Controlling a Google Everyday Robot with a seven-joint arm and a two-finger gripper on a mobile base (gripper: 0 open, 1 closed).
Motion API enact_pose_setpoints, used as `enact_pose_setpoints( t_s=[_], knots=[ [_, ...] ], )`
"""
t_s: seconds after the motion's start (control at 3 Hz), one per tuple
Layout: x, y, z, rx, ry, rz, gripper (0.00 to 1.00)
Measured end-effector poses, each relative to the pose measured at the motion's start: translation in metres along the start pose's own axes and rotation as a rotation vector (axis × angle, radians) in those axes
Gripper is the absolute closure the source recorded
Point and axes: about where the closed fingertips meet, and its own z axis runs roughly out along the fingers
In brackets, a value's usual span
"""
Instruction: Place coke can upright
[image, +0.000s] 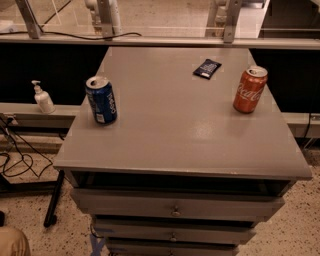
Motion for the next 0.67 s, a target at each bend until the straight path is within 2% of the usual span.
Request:
enact_pose_setpoints(
  t_s=[0.33, 0.67],
  knots=[
    [-0.0911, 0.0067, -0.0209, 0.051, -0.155, -0.059, 0.00],
    [-0.0976, 0.0075, -0.0216, 0.050, -0.168, -0.060, 0.00]
  ],
)
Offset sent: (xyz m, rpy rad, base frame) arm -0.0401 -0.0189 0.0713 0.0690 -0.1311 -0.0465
